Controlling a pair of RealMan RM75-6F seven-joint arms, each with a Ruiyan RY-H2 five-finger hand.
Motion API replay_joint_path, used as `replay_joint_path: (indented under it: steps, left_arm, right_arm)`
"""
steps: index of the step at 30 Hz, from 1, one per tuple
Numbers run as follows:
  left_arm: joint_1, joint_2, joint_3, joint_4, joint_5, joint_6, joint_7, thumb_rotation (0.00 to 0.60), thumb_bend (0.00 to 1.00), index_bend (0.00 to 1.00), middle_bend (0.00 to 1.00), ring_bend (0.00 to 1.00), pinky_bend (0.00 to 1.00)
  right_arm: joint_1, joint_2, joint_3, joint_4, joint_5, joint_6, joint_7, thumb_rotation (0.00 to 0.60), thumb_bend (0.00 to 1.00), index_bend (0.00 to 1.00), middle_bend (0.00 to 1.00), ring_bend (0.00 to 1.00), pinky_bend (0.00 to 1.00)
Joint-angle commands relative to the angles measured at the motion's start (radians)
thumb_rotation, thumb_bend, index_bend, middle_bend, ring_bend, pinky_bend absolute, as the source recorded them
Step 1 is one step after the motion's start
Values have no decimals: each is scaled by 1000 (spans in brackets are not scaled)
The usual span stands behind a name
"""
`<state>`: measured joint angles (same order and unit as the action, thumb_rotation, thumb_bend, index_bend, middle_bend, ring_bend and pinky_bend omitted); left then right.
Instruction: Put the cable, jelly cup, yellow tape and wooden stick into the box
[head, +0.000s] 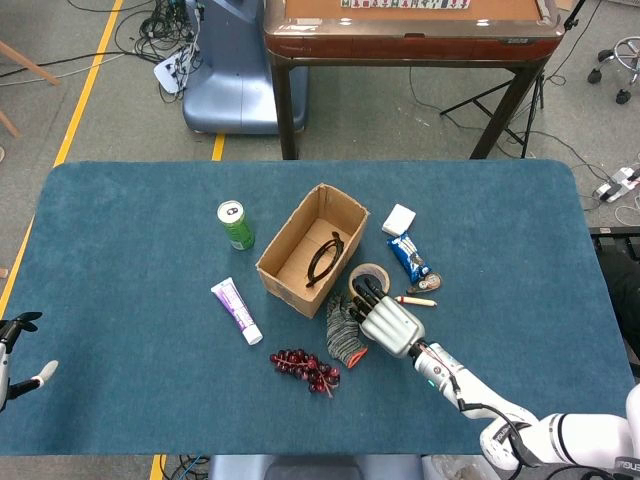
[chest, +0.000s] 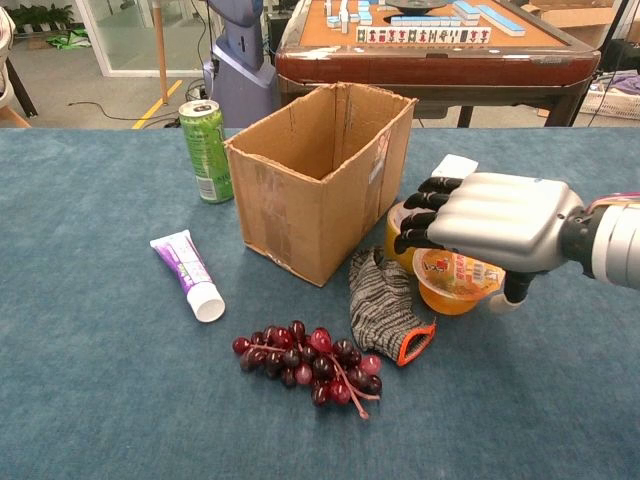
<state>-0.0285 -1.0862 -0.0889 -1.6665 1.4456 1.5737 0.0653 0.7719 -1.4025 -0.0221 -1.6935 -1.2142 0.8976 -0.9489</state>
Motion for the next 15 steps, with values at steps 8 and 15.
replay_joint_path:
  steps: [8, 15]
  left_arm:
    - [3, 6, -1, -4, 0, 3, -8, 600, 131, 266, 398, 297, 496]
    - [3, 9, -1, -6, -3, 1, -8, 600, 131, 266, 398, 297, 496]
  right_arm:
    - [20, -25, -5, 11, 35, -2, -40, 600, 0, 179, 148, 0, 24]
    - [26, -33, -10, 14, 46, 6, -45, 600, 0, 188, 189, 0, 24]
